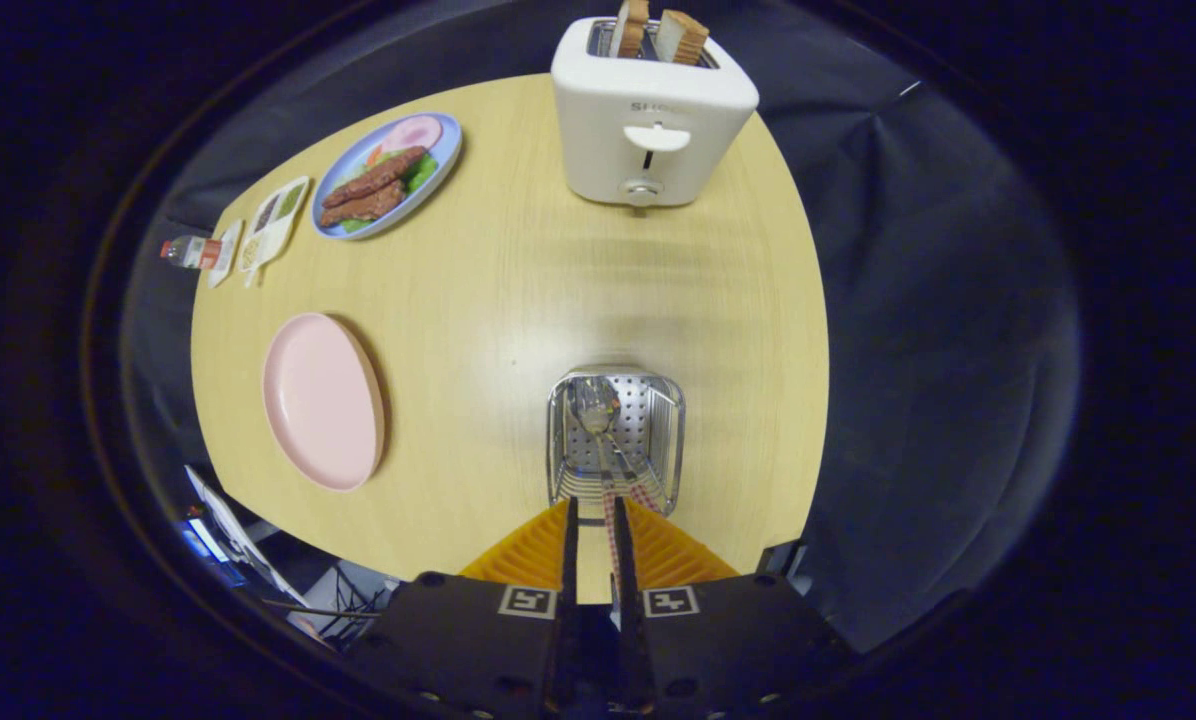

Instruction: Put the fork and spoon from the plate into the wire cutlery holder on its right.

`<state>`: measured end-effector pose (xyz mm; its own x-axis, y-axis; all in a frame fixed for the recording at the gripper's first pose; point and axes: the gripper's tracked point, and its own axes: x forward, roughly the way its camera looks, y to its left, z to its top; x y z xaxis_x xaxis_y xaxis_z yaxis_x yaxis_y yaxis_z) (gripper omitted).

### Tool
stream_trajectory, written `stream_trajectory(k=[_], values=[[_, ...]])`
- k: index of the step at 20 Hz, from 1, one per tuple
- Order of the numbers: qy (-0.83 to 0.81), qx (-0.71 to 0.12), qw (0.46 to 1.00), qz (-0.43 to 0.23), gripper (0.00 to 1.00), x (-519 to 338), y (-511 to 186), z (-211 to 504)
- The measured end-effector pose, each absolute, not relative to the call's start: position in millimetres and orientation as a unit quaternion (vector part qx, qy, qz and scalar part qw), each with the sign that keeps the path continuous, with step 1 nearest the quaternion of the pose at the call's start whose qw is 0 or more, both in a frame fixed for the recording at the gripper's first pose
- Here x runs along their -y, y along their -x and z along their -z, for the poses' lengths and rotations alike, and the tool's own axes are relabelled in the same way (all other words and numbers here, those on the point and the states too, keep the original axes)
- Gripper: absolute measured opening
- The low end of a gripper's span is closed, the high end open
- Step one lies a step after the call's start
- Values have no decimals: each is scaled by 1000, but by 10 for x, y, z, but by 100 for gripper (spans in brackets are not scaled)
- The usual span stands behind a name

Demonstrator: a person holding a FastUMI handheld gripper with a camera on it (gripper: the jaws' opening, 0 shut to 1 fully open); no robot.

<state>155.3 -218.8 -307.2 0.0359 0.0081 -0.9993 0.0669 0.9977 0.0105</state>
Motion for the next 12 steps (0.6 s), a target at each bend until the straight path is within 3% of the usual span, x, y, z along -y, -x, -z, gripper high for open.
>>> stream_trajectory(k=[8, 12], values=[[14, -515, 857, -21, 80, 1406, -1637, 2217], [24, -410, 910, -49, 89, 825, -1532, 1652]])
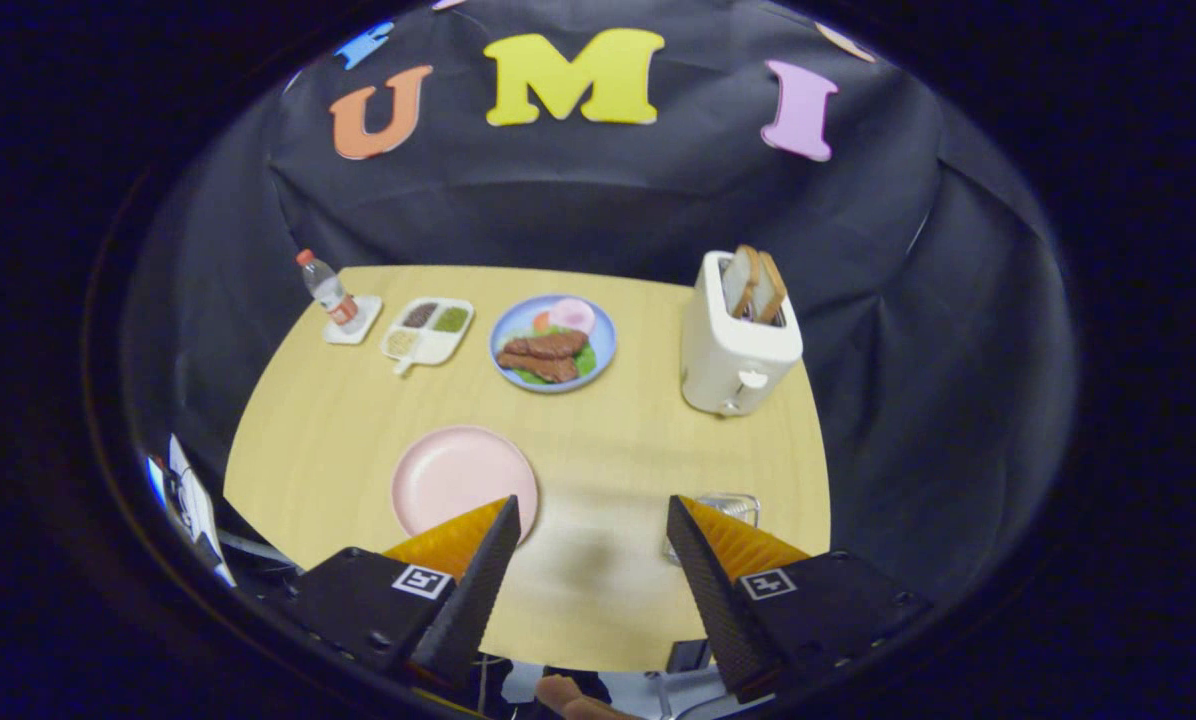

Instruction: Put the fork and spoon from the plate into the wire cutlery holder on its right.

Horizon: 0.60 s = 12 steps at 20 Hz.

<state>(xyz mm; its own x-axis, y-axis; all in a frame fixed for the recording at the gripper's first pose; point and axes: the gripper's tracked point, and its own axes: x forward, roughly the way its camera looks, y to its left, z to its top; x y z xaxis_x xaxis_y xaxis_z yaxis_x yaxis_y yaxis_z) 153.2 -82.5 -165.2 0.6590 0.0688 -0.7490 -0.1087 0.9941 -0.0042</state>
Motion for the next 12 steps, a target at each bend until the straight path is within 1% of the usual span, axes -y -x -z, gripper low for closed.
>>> stream_trajectory(k=[6, 10, 12], values=[[32, -243, 967, -73, 95, 80, -1263, 806], [6, -151, 985, -84, 95, -292, -962, 311], [-18, -106, 989, -100, 95, -427, -791, 51]])
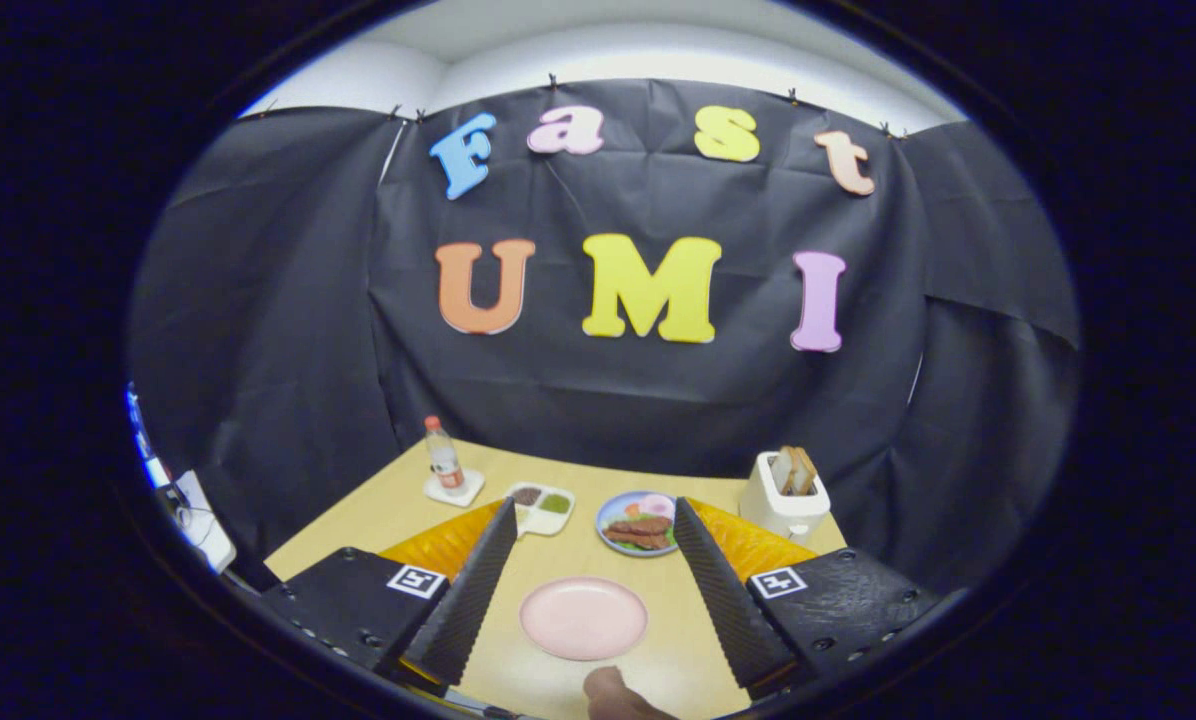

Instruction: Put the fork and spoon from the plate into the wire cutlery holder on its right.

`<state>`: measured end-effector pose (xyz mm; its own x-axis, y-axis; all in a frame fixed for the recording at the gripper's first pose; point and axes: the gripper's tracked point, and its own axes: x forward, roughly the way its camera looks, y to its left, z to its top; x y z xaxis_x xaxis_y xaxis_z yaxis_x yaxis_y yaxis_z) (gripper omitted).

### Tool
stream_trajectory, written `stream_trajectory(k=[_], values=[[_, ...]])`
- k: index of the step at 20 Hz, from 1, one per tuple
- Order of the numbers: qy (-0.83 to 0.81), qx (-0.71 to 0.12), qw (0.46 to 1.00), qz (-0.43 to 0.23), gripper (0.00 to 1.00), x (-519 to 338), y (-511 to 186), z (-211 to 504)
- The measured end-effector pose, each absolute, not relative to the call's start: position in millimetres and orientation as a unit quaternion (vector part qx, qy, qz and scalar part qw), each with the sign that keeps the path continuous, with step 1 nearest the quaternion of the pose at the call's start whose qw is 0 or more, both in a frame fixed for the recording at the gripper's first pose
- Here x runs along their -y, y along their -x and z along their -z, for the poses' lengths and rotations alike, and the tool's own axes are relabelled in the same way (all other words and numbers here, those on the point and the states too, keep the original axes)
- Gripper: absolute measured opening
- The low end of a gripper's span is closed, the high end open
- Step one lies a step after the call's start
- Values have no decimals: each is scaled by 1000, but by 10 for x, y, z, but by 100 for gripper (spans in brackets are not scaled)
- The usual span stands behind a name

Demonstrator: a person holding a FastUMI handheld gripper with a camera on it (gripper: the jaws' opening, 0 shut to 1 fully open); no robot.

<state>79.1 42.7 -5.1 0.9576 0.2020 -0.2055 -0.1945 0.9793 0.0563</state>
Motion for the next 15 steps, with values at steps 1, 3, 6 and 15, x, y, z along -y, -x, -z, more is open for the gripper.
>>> stream_trajectory(k=[1, 3, 6, 15], values=[[-30, -87, 991, -99, 95, -459, -718, -60], [-43, -43, 995, -83, 95, -393, -621, -266], [-37, -4, 997, -69, 95, -426, -450, -401], [5, 12, 1000, 0, 95, -491, -100, -407]])
